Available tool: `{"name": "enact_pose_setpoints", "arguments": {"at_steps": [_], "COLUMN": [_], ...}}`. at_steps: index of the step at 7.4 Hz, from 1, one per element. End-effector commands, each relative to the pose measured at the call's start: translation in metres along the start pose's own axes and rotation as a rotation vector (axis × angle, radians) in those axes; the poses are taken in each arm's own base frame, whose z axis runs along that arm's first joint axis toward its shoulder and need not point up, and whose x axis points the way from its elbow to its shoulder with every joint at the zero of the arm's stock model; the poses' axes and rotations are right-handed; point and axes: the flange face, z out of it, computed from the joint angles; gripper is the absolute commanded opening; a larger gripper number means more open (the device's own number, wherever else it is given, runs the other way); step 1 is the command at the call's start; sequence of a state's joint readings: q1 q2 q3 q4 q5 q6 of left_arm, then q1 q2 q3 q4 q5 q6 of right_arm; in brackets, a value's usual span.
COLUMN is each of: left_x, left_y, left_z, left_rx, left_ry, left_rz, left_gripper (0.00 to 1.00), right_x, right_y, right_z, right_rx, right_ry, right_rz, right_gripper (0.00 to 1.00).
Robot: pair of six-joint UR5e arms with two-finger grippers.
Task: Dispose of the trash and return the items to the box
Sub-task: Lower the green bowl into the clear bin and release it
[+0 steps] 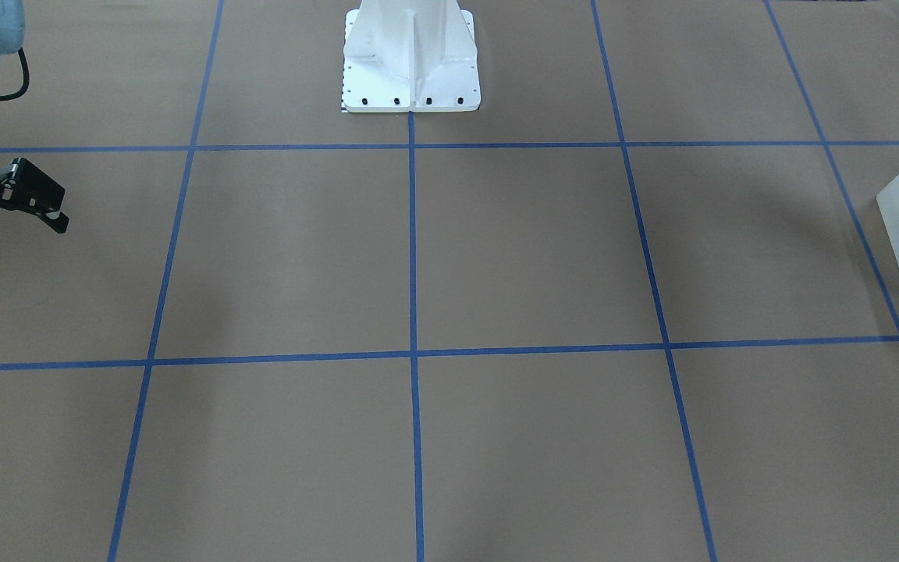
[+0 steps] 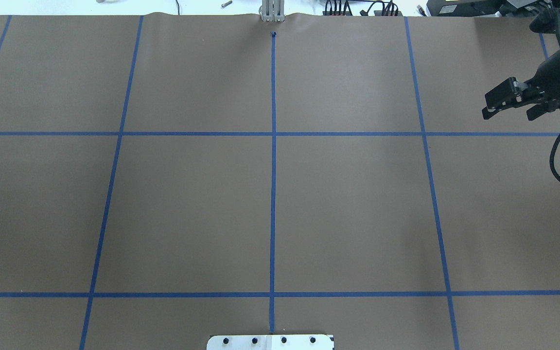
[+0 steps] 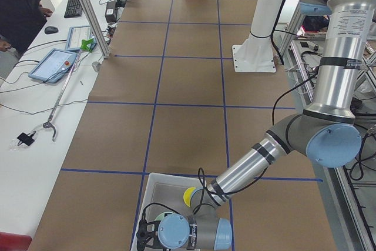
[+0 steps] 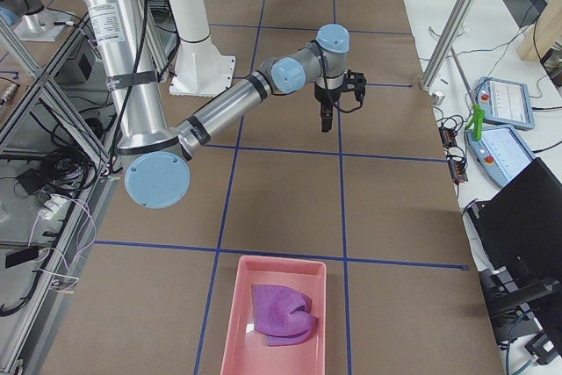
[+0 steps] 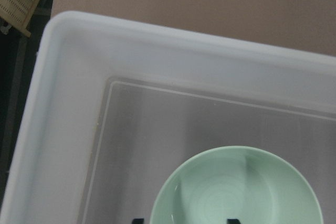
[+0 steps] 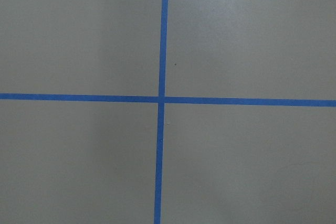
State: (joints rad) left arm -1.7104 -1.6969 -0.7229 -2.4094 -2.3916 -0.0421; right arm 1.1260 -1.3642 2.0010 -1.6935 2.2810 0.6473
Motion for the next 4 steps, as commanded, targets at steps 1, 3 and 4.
{"name": "enact_pose_setpoints", "arguments": {"at_steps": [1,3,4], "left_x": [0.016,0.023,0.03], "left_y": [-0.02,-0.044,-0.084], "left_z": [-0.016,-0.06,-0.114], "left_rx": [0.041,0.124,0.187], "left_ry": [0.009,0.064,0.076], "left_rz": [0.035,0.032,-0.011], "left_gripper": [0.99,0.99,0.99], "right_x": [0.0,0.0,0.001], "right_y": [0.0,0.0,0.0], "right_z": [0.0,0.0,0.001], "right_rx": [0.0,0.0,-0.003], "right_ry": [0.0,0.0,0.002], "right_rz": [0.0,0.0,0.003], "right_gripper": [1.0,1.0,1.0]}}
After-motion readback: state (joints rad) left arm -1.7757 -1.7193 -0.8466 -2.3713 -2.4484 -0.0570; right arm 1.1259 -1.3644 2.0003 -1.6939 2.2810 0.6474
